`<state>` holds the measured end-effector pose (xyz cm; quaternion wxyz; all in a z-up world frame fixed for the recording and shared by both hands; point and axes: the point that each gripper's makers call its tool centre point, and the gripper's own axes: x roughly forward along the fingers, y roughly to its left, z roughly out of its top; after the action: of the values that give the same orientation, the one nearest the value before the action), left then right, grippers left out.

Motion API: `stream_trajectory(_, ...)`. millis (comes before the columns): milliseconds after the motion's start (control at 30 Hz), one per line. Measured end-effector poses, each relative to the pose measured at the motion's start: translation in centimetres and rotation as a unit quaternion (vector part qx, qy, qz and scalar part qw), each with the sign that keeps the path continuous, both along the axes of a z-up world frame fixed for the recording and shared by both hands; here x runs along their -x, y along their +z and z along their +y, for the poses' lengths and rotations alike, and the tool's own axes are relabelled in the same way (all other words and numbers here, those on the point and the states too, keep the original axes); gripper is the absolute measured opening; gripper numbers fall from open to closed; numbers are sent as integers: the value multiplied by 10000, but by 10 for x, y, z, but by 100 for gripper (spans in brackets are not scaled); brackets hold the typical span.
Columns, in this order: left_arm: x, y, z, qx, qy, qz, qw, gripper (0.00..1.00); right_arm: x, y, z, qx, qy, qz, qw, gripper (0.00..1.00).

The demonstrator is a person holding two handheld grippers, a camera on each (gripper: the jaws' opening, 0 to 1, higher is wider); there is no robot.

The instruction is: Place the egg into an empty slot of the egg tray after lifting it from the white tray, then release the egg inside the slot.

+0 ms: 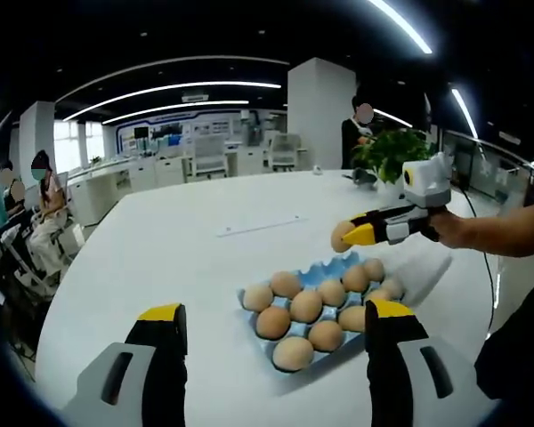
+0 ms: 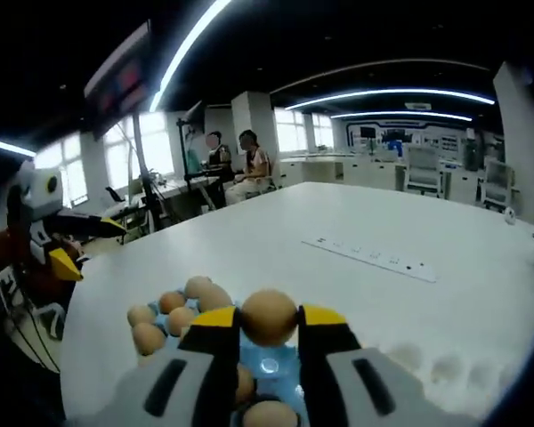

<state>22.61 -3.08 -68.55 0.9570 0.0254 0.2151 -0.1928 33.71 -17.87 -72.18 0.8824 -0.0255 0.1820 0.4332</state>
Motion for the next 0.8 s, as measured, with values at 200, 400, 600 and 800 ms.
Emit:
stream_trajectory(200, -1, -1, 1, 5, 5, 17, 10000, 83, 3, -13, 22, 120, 266, 140, 9995, 24)
stream_trajectory(400, -1, -1, 1, 14, -7, 20, 10000, 83, 2, -21, 34, 220, 439, 188, 9986, 24)
stream_trajectory(600, -2, -2, 1, 15, -24, 21, 10000, 83, -1, -33, 41, 365, 566, 283, 9973, 24)
stream_trajectory(800, -1, -2, 1, 8, -23, 27, 10000, 83, -3, -41, 44, 452, 636, 366, 9963, 25)
